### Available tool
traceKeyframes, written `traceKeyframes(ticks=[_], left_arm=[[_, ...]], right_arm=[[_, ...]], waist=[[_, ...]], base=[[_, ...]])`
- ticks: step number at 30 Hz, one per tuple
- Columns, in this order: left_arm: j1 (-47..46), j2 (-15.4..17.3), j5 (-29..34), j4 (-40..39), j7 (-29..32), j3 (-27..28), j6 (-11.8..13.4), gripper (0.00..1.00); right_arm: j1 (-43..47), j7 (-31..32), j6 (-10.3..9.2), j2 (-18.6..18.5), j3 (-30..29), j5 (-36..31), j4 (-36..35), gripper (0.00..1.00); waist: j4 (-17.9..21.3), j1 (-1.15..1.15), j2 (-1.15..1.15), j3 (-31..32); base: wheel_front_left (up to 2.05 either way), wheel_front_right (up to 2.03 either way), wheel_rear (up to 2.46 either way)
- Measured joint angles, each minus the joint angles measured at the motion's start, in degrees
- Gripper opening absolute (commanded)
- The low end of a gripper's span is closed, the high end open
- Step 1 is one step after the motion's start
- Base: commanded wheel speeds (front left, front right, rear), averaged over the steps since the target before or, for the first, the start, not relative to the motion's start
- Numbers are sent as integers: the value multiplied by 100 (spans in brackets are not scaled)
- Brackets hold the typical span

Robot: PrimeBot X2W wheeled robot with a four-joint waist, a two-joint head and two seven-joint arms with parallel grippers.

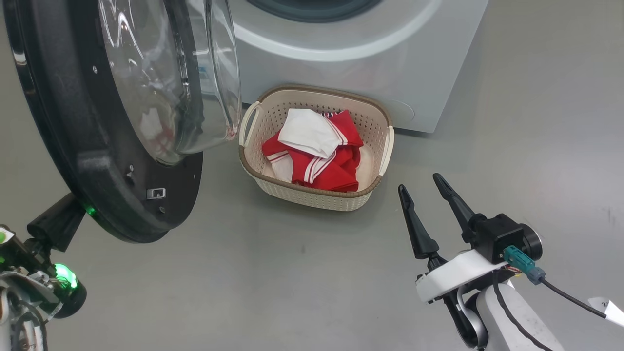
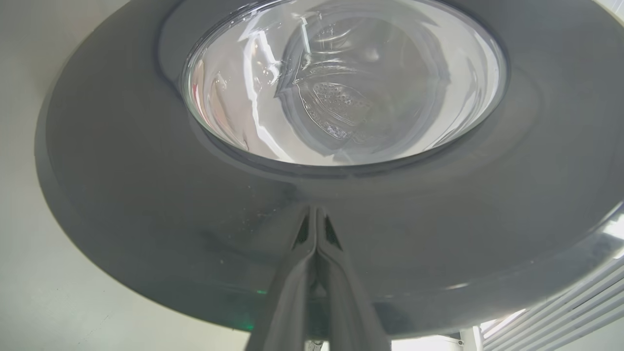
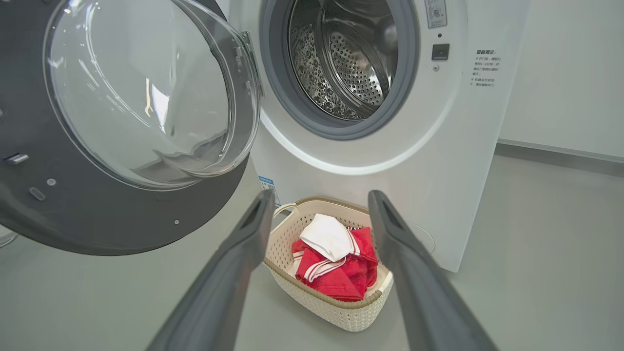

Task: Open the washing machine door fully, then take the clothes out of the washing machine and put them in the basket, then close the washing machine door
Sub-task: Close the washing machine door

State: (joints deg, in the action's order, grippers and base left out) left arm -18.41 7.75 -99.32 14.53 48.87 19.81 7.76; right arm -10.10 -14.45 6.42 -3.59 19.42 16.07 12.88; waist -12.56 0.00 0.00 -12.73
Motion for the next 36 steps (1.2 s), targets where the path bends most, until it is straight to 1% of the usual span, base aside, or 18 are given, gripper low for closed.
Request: traceKeyframes(ticks=[8, 14, 26, 36], left_arm=[[143, -202, -65, -201, 2, -172, 0, 0], [228, -347, -256, -304, -37, -240, 0, 0], [327, -463, -354, -487, -219, -461, 0, 0], [327, -512, -566, -458, -641, -647, 0, 0]], right_arm=[[1, 0, 1, 4, 43, 12, 33, 100], [2, 0, 1, 8, 62, 62, 44, 100], [1, 0, 0, 14, 74, 93, 40, 100], [-5, 0, -2, 23, 47, 138, 1, 100]], waist=[[197, 0, 0, 107], [378, 0, 0, 170], [778, 0, 0, 213], [1226, 0, 0, 150]], base=[[0, 0, 0], [0, 0, 0], [0, 0, 0], [0, 0, 0]])
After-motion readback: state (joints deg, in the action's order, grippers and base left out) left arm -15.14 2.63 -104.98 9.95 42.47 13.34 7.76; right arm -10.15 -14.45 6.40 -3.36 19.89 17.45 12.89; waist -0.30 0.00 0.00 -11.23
